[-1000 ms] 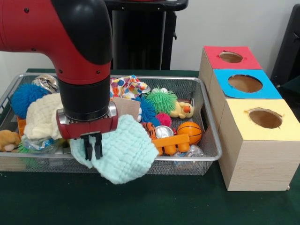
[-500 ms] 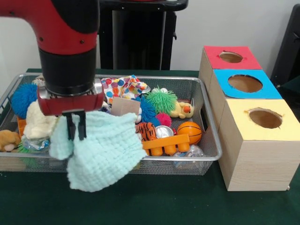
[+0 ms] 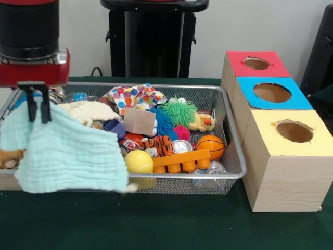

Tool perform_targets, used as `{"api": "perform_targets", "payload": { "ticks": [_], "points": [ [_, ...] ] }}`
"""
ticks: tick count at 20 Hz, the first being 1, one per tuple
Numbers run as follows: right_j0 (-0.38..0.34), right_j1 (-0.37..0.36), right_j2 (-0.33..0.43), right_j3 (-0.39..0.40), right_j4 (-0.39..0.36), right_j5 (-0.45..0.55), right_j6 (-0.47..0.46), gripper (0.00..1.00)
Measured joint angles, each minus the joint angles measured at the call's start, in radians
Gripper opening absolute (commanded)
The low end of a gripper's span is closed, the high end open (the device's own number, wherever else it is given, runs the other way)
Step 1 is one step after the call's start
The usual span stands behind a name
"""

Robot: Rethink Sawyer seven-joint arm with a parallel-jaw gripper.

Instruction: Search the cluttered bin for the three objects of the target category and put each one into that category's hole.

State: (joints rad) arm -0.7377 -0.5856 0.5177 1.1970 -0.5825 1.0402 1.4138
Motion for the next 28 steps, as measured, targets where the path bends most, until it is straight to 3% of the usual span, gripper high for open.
{"api": "perform_targets", "payload": {
  "ticks": [9,20,28],
  "points": [
    [-0.066,-0.026,0.0,0.043,-0.004,-0.004,0.0,0.0],
    [-0.074,-0.028,0.001,0.068,-0.049,-0.054,0.0,0.0],
    [-0.114,-0.066,0.006,0.17,-0.051,-0.138,0.0,0.0]
  ]
}}
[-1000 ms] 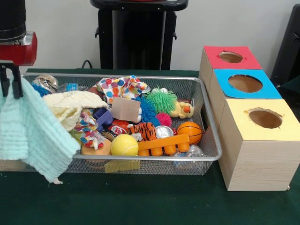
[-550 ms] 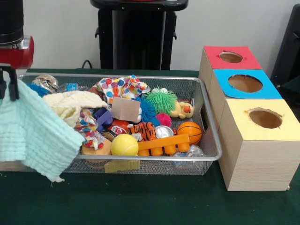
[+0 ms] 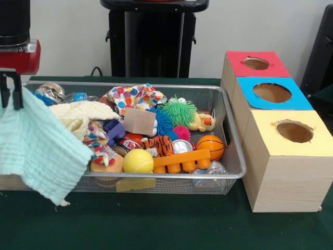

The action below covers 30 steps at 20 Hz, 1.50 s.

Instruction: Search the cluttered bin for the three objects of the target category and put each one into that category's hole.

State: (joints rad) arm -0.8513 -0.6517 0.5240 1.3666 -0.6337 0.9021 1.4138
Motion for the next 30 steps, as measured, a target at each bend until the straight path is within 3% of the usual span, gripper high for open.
{"api": "perform_targets", "payload": {
  "ticks": [10,30],
  "points": [
    [-0.09,-0.059,0.004,0.157,0.0,-0.052,0.0,0.0],
    [-0.106,-0.076,0.008,0.222,-0.008,-0.098,0.0,0.0]
  ]
}}
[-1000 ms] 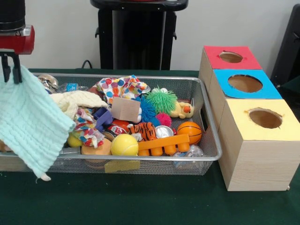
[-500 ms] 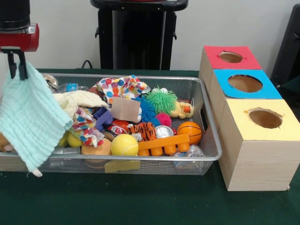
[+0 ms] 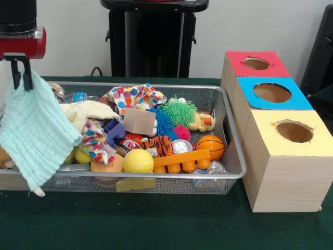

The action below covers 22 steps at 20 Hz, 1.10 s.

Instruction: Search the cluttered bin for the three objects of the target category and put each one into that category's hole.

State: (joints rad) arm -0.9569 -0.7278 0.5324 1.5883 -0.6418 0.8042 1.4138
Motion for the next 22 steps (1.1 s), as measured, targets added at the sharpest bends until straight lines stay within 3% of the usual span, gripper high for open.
{"api": "perform_targets", "payload": {
  "ticks": [11,22],
  "points": [
    [-0.023,-0.022,0.009,0.035,-0.022,-0.065,0.0,0.0],
    [-0.054,-0.114,0.01,0.14,-0.02,-0.074,0.0,0.0]
  ]
}}
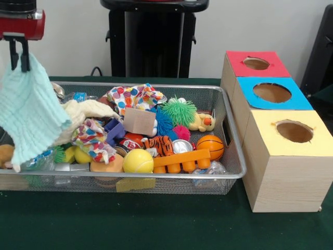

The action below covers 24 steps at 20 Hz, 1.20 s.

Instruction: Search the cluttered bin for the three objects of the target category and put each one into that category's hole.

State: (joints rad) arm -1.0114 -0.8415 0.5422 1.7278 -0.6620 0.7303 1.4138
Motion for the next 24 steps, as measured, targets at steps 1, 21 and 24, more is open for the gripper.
{"api": "perform_targets", "payload": {
  "ticks": [1,21,24],
  "points": [
    [0.0,-0.005,0.0,0.002,0.0,0.0,0.0,0.0],
    [0.003,-0.065,0.002,0.043,0.011,0.0,0.0,0.0],
    [0.004,-0.065,0.002,0.043,0.011,0.0,0.0,0.0]
  ]
}}
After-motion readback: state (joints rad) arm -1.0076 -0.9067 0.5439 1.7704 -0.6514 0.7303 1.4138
